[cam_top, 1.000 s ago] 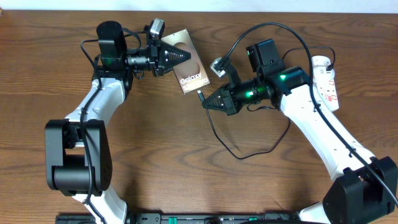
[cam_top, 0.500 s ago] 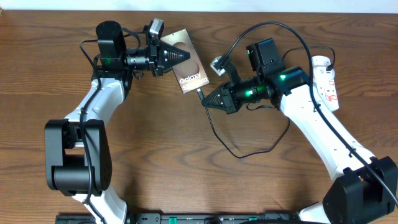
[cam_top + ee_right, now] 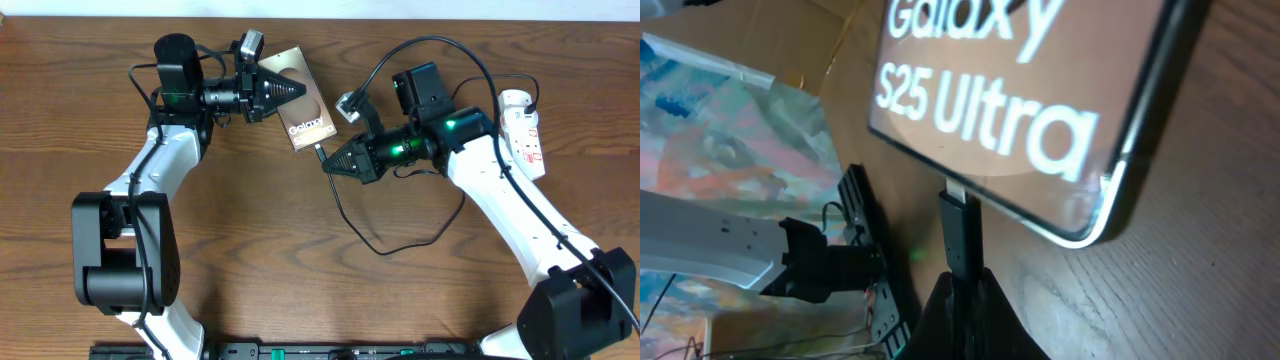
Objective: Plug charger to phone and switch on socket
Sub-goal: 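Align the connector under the phone's charging port held by the left gripper, then push the connector up into the phone's port with the right gripper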
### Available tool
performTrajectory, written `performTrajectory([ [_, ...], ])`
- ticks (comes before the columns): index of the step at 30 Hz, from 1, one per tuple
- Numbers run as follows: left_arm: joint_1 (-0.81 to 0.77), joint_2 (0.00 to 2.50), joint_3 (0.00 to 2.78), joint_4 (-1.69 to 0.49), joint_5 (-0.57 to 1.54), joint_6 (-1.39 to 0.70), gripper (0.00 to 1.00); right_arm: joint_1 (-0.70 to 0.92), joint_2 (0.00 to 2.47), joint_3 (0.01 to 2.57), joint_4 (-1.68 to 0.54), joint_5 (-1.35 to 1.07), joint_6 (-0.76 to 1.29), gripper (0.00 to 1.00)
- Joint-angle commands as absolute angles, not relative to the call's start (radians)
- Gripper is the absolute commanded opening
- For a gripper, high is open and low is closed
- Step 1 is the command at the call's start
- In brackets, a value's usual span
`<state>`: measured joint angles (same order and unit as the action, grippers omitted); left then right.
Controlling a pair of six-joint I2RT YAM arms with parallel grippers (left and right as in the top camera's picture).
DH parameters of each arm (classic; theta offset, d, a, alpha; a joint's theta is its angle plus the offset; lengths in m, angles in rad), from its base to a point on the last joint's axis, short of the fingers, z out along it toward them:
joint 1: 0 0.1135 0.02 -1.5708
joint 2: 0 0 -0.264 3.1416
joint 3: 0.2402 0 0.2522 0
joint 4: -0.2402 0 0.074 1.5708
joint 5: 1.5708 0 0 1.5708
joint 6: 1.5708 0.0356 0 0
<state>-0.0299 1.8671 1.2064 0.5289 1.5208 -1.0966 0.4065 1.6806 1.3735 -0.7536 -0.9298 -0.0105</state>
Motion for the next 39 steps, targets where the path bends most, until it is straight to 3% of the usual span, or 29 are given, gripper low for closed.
performTrajectory([
  [1,-0.027,1.87,1.215,0.541,1.552,-1.097,0.07,0.413,1.687,1.385,-0.74,-0.944,0.004,0.01],
  [39,-0.017,1.87,1.215,0.548,1.556,-1.086,0.07,0.412,1.674,1.386,-0.759,-0.956,-0.042,0.01],
])
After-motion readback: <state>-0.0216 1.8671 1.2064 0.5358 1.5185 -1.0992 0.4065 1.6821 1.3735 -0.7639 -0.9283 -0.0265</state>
